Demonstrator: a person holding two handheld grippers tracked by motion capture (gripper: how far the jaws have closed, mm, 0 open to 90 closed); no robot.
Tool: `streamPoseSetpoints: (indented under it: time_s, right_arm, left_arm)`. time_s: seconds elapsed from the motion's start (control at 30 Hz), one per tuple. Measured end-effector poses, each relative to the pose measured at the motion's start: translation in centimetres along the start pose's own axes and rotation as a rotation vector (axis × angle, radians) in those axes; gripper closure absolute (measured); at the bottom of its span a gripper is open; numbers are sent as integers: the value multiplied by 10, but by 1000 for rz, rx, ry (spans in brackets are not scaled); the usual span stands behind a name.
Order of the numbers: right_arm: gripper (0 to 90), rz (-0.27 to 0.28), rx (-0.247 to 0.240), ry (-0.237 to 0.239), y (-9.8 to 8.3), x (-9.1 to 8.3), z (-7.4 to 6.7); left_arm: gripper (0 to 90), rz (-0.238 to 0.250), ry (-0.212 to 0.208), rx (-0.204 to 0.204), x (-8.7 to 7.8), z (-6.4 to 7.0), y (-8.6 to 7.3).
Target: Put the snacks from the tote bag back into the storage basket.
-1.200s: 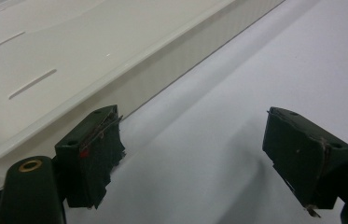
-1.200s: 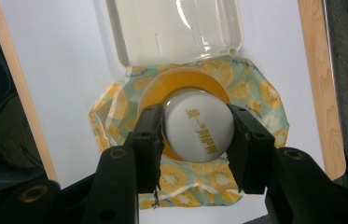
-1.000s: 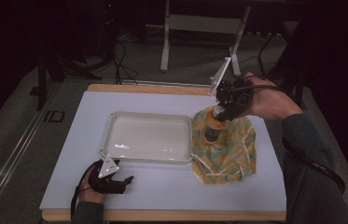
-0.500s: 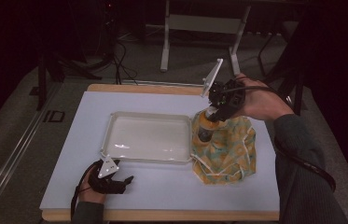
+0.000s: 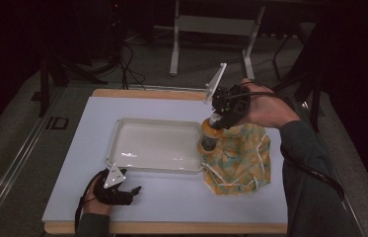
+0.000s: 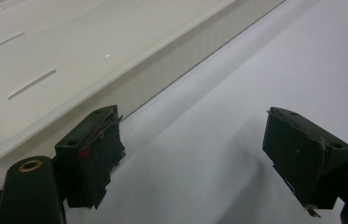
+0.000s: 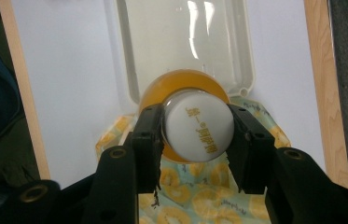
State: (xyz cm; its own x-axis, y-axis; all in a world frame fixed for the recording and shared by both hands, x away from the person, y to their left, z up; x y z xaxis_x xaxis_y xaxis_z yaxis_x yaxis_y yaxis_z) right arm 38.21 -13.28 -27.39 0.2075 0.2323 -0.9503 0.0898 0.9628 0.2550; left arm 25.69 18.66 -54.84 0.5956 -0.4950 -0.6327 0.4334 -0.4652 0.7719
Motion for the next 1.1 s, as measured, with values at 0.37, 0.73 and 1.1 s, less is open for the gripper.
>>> streamPoseSetpoints:
  time_s: [0.37, 0.73, 1.1]
  right_arm:
    - [590, -5, -5, 24, 11, 8, -3]
    - [591, 2, -10, 29, 15, 15, -4]
    - [591, -41, -25, 17, 22, 26, -9]
  left_arm:
    - [195, -1, -1, 1, 0, 0, 0]
    - [195, -2, -3, 1, 0, 0, 0]
    - [195, -3, -2, 3, 0, 0, 0]
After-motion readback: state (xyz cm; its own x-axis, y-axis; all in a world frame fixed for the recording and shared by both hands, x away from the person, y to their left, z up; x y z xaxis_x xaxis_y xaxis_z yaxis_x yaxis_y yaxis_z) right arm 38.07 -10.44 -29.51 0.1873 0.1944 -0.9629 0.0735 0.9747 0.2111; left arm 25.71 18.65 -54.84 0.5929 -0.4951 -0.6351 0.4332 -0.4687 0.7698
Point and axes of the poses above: each handheld gripper's, and its own axes: x roughly forward along the jaws, y roughly out of its top, z roughly to its right, the point moved 1 cm from there along x, roughly forward along the jaws
